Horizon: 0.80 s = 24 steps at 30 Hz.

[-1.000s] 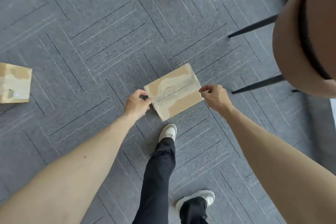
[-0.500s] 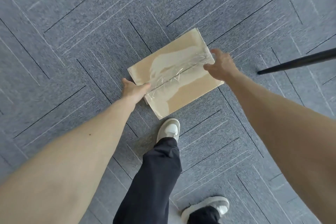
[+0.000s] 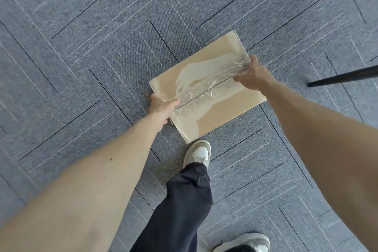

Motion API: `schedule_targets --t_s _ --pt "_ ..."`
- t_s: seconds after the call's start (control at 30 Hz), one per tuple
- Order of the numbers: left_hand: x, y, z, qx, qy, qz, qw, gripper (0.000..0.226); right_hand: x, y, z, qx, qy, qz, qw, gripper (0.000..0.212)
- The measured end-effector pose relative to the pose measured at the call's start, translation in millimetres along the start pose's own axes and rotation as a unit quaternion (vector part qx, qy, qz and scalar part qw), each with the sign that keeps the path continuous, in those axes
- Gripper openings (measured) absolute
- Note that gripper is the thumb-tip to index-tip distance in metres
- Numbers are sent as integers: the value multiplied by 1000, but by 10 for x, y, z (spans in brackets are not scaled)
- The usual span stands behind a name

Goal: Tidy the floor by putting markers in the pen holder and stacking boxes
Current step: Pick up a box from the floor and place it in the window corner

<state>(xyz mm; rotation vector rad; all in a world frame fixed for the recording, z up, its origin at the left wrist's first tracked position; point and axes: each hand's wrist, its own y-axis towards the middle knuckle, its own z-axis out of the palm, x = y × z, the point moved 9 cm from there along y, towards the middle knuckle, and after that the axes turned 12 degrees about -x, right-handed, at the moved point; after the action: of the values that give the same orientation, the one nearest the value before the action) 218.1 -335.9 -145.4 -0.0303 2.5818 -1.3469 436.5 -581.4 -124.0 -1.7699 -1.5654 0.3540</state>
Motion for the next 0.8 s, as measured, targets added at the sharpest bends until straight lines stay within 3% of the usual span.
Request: schedule_targets --t_s 0.4,0.57,0.8 --pt "-437 -557 -775 -30 -9 52 998 88 109 -703 -565 -26 76 26 996 78" --pt "-912 -1387 -1451 -58 9 118 991 65 269 -1495 -1321 -64 126 43 989 82" --pt "-1611 -2909 -2235 -69 19 219 973 60 375 -2867 -2637 -121 183 52 974 72"
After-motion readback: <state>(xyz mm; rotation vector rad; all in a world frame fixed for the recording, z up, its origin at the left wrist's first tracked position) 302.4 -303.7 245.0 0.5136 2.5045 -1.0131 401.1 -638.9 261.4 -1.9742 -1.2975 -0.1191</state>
